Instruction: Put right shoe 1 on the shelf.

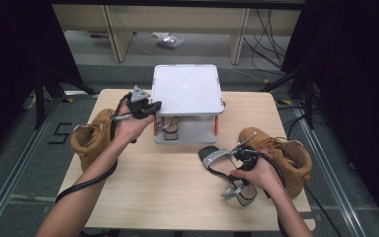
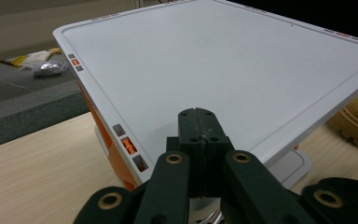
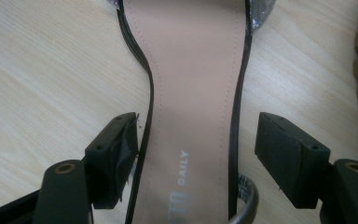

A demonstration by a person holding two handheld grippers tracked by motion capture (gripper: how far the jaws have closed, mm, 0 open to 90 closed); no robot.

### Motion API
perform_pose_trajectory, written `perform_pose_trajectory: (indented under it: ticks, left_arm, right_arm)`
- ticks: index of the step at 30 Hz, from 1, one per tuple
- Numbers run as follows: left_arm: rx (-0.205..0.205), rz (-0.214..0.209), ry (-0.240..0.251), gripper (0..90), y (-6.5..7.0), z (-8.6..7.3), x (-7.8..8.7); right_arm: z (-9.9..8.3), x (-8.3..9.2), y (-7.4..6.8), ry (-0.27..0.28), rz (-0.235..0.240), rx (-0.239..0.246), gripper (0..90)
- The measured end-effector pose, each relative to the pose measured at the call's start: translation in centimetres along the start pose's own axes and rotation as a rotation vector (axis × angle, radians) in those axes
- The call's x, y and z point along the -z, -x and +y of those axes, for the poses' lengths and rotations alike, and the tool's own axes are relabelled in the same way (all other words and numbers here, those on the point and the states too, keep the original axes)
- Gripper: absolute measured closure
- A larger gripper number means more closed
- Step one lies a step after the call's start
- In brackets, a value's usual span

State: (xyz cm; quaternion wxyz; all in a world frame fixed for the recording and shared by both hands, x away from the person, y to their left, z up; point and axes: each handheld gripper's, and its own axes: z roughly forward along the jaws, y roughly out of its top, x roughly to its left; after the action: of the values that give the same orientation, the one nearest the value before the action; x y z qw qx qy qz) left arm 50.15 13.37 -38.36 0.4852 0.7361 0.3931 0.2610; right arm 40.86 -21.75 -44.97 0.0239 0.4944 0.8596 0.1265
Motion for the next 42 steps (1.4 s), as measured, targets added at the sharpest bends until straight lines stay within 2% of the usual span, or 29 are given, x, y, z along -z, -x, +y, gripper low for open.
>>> perform_pose_trajectory:
  ticks: [7, 8, 10, 12, 14, 18, 24, 26, 38, 40, 41, 42]
  left_arm:
    - [0.001, -0.004, -0.002, 89.6, 0.0, 0.0, 0.0]
    - [-0.001, -0.001, -0.001, 89.6, 0.0, 0.0, 0.0]
    - [-0.003, 0.000, 0.001, 89.6, 0.0, 0.0, 0.0]
    - [-0.001, -0.002, -0.003, 89.6, 0.0, 0.0, 0.0]
    - [-0.002, -0.003, -0.004, 89.6, 0.0, 0.0, 0.0]
    - [-0.003, -0.001, -0.001, 89.6, 0.0, 0.0, 0.0]
    - [-0.002, -0.003, -0.003, 89.6, 0.0, 0.0, 0.0]
    - [-0.004, -0.002, -0.002, 89.6, 0.0, 0.0, 0.0]
    - [-0.005, -0.005, -0.007, 89.6, 0.0, 0.1, 0.0]
    - [-0.006, -0.006, -0.008, 89.6, 0.0, 0.1, 0.0]
    - [-0.005, -0.006, -0.008, 89.6, 0.0, 0.1, 0.0]
    - [-0.007, -0.006, -0.008, 89.6, 0.0, 0.1, 0.0]
  right_arm:
    - [0.8, -1.3, -0.1, -0.031, 0.013, -0.009, 32.7]
    - [0.9, -1.5, 0.0, -0.036, 0.016, 0.005, 33.5]
    - [0.9, -1.8, 0.0, -0.059, 0.021, 0.000, 33.8]
    - [0.9, -2.1, 0.1, -0.045, 0.026, 0.032, 34.7]
    - [0.8, -2.0, 0.0, -0.067, 0.035, 0.017, 35.3]
    - [0.8, -2.3, 0.0, -0.073, 0.036, 0.013, 36.5]
    - [1.1, -2.8, -0.1, -0.109, 0.045, 0.029, 37.6]
    - [1.1, -2.9, -0.1, -0.105, 0.041, 0.039, 37.9]
    - [1.2, -2.9, -0.6, -0.115, 0.009, 0.012, 40.7]
    - [1.3, -2.9, -0.5, -0.120, 0.002, 0.021, 41.2]
    - [1.3, -2.9, -0.6, -0.121, 0.000, -0.010, 41.6]
    - [1.3, -2.9, -0.6, -0.119, -0.001, -0.017, 41.8]
